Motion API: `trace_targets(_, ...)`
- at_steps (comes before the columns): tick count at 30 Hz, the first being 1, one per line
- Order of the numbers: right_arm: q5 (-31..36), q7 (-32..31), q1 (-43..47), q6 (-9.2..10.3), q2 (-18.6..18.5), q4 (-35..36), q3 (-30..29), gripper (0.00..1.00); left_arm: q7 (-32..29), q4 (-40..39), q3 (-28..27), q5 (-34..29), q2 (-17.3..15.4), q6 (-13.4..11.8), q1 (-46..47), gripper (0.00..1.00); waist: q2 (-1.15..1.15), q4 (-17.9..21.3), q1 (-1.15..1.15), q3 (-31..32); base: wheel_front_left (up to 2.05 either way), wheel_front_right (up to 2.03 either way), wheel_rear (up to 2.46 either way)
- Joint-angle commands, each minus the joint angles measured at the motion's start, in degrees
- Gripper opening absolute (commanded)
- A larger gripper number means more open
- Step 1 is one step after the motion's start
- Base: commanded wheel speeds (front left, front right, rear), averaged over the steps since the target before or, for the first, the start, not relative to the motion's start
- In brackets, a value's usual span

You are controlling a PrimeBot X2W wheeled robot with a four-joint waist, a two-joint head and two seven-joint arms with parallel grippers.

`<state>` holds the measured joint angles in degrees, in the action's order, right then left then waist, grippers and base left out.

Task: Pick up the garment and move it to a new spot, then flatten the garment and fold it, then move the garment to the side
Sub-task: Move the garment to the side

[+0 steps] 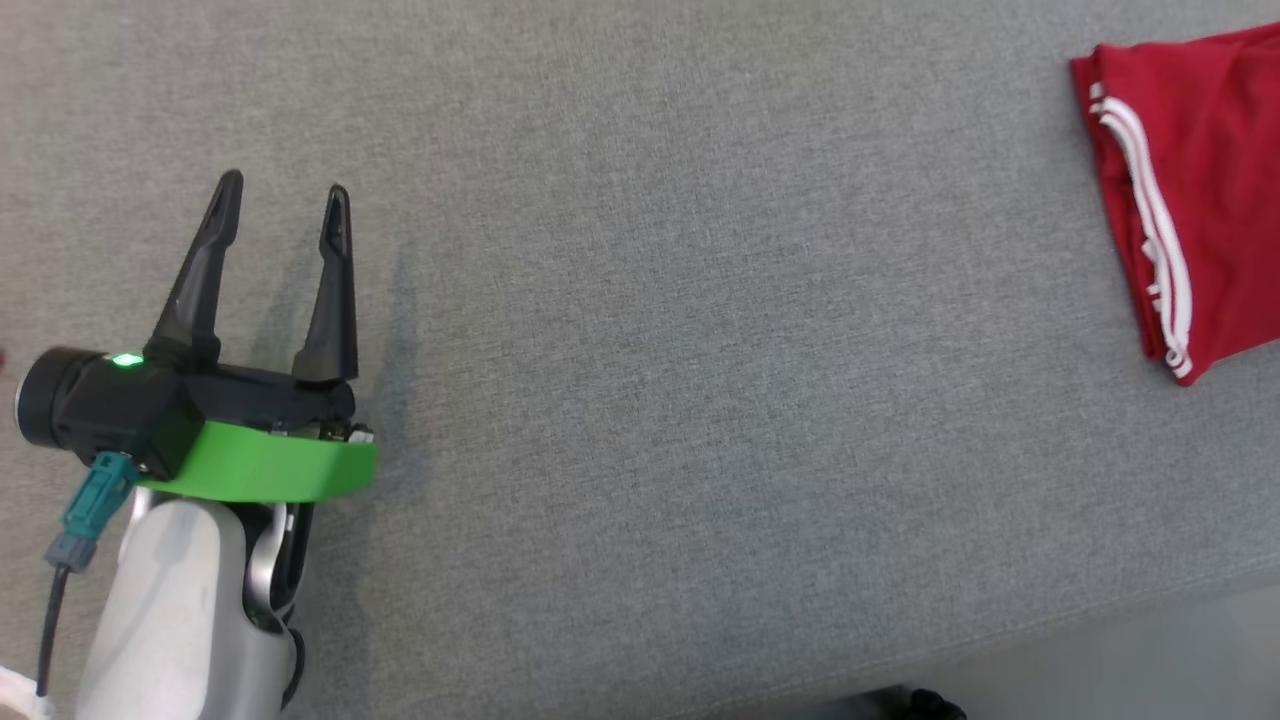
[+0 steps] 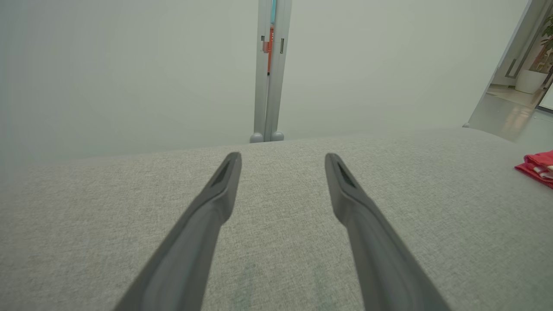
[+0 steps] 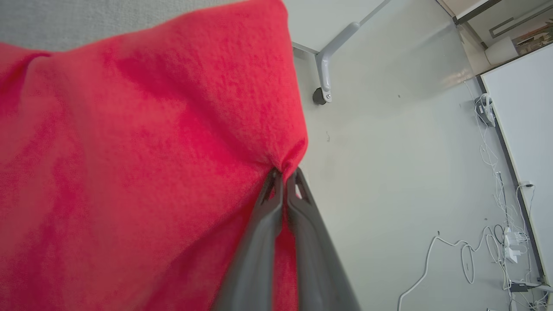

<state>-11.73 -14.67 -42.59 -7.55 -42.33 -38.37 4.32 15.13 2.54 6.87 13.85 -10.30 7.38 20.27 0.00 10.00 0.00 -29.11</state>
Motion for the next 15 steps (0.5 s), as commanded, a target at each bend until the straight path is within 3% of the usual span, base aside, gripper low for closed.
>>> trace_targets(1, 1.2, 1.2, -0.8, 0.12, -0.5, -0.9, -1.1, 0.0, 0.0, -0.6, -0.2, -0.4, -0.9, 0.1, 1.3, 1.0, 0.0, 1.1, 0.0, -3.0, 0.0, 0.0, 0.0)
trace_targets(6, 5.4, 6.5, -1.6, 0.12, -1.4, -2.8, -4.7, 0.0, 0.0, -1.9, -0.2, -0.5, -1.5, 0.1, 1.7, 1.0, 0.0, 0.5, 0.0, -4.1, 0.0, 0.0, 0.0)
trace_targets(13, 10.1, 9.9, -1.6, 0.12, 0.7, -5.5, -8.3, 0.0, 0.0, -2.2, 0.0, -0.8, -1.5, 0.1, 1.4, 1.0, 0.0, -0.4, 0.0, -4.3, 0.0, 0.0, 0.0)
trace_targets(14, 10.7, 10.0, -1.8, 0.12, 0.9, -5.8, -9.1, 0.05, 0.0, -2.1, -0.1, -0.9, -1.5, 0.1, 1.2, 1.0, 0.0, -0.5, 0.0, -4.3, 0.0, 0.0, 0.0)
trace_targets(15, 11.7, 9.9, -1.6, 0.12, 1.2, -6.4, -10.0, 0.85, 0.0, -2.0, 0.0, -0.9, -1.5, 0.1, 1.1, 1.0, 0.0, -0.6, 0.0, -4.2, 0.0, 0.0, 0.0)
